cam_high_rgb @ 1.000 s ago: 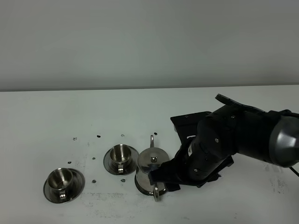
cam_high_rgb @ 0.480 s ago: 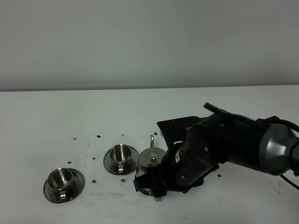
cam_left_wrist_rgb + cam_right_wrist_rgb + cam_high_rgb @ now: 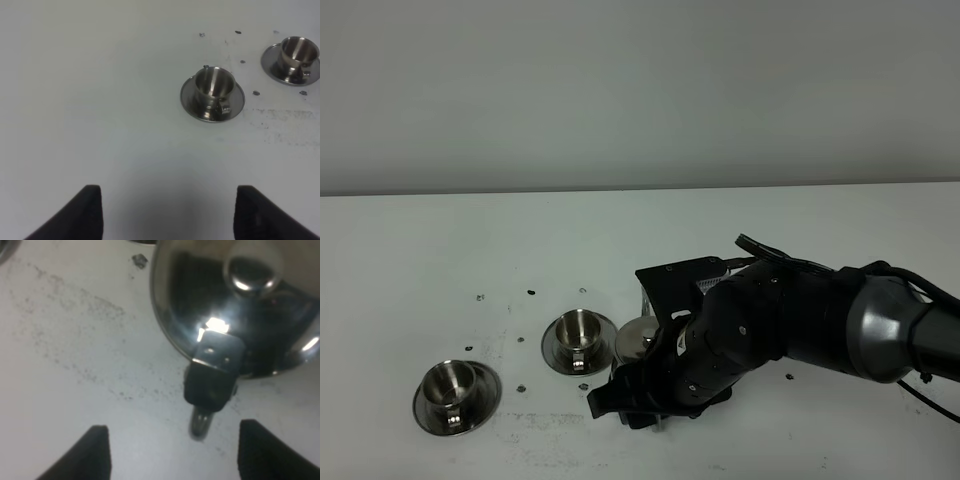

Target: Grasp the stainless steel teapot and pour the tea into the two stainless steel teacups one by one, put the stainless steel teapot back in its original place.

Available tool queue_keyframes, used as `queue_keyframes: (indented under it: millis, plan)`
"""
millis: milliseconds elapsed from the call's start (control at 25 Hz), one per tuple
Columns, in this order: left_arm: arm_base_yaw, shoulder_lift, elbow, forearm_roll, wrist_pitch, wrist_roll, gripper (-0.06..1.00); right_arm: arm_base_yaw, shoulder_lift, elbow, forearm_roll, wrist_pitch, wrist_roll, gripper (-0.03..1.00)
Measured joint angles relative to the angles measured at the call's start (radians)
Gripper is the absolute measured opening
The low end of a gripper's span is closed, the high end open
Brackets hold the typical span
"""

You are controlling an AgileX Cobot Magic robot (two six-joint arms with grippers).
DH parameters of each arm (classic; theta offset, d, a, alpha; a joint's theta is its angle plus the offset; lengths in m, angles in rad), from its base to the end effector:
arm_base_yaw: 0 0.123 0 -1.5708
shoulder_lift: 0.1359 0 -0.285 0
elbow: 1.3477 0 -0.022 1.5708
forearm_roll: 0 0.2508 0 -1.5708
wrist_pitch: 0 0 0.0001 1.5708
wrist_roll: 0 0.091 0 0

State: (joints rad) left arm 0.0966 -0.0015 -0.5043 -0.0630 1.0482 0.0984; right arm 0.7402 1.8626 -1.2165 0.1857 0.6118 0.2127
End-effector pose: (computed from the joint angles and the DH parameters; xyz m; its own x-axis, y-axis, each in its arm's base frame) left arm -0.0046 -0.0054 0.2796 -0.4390 0.0245 -0.8981 -0.0182 0.9992 0.0362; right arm 0.2728 0.2623 0.1849 -0.8836 -0.3261 -0.3360 -0.4133 0.8803 0.2327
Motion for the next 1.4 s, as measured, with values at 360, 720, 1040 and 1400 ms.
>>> queue_keyframes:
  millis: [360, 720, 1040, 1400]
  plan:
    - [0.0, 0.0, 0.0, 0.0, 0.0, 0.0, 0.61, 0.0, 0.0, 0.0, 0.035, -0.028, -0.063, 0.56]
    - [0.0, 0.0, 0.0, 0.0, 0.0, 0.0, 0.61, -0.017, 0.0, 0.0, 0.003, 0.029, -0.019, 0.56]
    - [0.0, 0.0, 0.0, 0.0, 0.0, 0.001, 0.61, -0.028, 0.0, 0.0, -0.114, 0.076, 0.127, 0.56]
    - [0.0, 0.0, 0.0, 0.0, 0.0, 0.001, 0.61, -0.028, 0.0, -0.045, -0.152, 0.221, 0.226, 0.56]
